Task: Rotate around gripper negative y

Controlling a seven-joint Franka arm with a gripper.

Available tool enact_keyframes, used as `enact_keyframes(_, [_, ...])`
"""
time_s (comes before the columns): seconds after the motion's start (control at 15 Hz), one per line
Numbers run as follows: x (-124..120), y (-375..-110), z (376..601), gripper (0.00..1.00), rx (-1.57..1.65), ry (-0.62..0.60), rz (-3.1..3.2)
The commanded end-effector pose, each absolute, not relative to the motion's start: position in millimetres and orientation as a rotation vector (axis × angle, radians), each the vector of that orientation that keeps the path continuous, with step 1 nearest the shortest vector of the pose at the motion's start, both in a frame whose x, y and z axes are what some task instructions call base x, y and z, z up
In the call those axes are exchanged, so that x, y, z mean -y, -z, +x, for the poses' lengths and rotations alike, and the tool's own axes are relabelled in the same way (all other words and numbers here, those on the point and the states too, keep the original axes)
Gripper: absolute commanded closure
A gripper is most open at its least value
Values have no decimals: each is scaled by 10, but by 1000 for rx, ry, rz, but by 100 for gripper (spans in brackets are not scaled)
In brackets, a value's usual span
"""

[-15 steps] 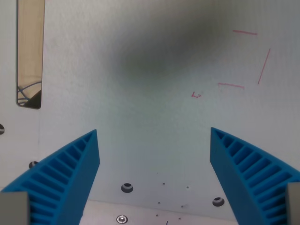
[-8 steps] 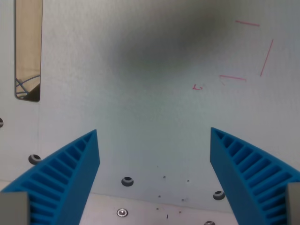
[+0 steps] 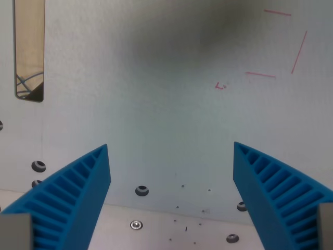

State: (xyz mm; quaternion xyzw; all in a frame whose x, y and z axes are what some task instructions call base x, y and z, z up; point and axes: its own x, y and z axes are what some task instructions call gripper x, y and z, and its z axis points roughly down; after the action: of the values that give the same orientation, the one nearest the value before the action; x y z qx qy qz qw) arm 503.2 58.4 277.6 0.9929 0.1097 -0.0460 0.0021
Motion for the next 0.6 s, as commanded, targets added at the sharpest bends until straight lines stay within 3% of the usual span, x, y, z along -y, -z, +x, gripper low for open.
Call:
enact_keyframes(0.07, [-598, -2835, 5142, 0, -338, 471, 3052])
enact_keyframes(0.6, [-598, -2835, 5142, 0, -334, 611, 3017])
